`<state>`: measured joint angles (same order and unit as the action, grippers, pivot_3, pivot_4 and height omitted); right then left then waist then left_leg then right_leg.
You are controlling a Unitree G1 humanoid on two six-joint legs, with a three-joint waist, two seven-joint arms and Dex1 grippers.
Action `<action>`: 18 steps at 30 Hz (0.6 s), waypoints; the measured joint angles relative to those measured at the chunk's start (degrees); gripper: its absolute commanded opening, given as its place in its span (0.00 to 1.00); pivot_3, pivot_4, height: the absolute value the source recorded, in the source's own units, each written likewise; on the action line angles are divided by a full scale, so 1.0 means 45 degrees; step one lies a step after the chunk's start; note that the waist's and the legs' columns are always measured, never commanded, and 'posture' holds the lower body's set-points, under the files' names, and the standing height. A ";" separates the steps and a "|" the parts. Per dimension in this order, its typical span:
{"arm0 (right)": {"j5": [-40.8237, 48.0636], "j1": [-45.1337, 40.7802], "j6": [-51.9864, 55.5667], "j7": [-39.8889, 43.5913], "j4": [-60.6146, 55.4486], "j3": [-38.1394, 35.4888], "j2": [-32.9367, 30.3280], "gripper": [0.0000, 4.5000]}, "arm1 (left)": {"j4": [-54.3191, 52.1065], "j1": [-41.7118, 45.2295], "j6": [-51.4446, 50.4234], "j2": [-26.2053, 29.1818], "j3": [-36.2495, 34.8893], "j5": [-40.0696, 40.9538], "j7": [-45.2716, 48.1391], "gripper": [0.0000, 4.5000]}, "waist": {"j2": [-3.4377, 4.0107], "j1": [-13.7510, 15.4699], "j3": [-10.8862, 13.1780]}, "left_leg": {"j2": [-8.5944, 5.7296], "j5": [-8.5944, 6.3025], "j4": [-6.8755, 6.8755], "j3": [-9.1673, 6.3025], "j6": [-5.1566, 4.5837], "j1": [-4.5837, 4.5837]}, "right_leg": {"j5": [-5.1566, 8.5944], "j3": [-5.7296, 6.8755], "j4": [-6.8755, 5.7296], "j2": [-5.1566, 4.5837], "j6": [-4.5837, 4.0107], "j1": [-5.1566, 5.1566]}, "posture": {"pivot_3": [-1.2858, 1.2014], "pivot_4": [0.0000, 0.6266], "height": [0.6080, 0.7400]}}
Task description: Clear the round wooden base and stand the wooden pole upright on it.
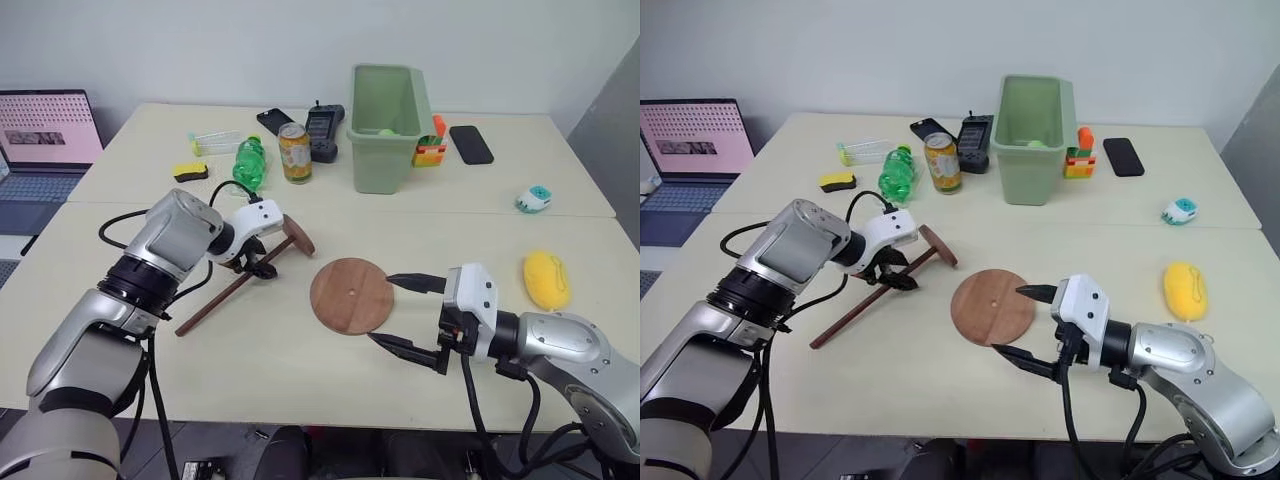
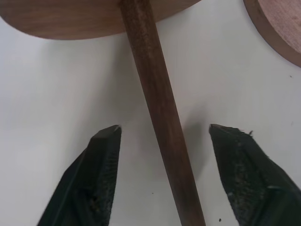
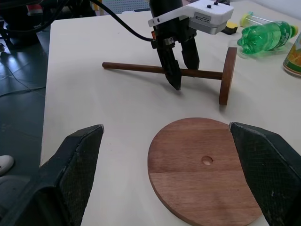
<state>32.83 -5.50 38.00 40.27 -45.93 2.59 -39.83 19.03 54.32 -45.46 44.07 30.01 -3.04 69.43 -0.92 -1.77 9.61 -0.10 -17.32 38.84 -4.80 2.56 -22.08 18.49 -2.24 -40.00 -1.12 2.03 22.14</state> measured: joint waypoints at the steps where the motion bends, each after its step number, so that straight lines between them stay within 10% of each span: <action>1: 0.0011 0.0007 0.0010 -0.0019 -0.0011 0.0000 -0.0007 1.00 | 0.0091 0.0000 0.0138 -0.0023 0.0000 -0.0085 -0.0001 0.47 | 0.0000 0.0001 0.0000 | 0.0000 0.0000 0.0000 0.0000 0.0000 0.0000 | 0.0000 0.0000 0.0000 0.0000 0.0000 0.0000 | 0.52 0.24 1.00; 10: 0.0191 0.0095 0.0024 -0.0071 -0.0036 -0.0001 -0.0063 1.00 | 0.0399 -0.0038 0.0446 -0.0134 -0.0015 -0.0394 0.0024 0.06 | 0.0000 -0.0001 0.0000 | -0.0002 0.0000 0.0001 0.0000 0.0000 -0.0002 | 0.0000 0.0001 0.0000 -0.0001 0.0000 0.0000 | 0.52 0.24 1.00; 18: 0.0415 0.0242 0.0019 0.0025 -0.0027 -0.0458 -0.0546 1.00 | 0.0531 0.0108 0.0453 -0.0297 -0.1579 0.0129 -0.0583 0.06 | -0.0007 0.0012 0.0003 | 0.0000 0.0000 0.0009 -0.0016 0.0000 -0.0013 | 0.0000 0.0004 0.0001 -0.0005 0.0000 0.0001 | 0.52 0.24 1.00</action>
<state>34.70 -4.41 38.09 40.39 -46.05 0.53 -42.29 21.41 54.81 -43.42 42.73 22.90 -2.46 66.81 -0.95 -1.71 9.62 -0.09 -17.33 38.88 -4.87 2.56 -22.14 18.49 -2.22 -39.99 -1.14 2.03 22.15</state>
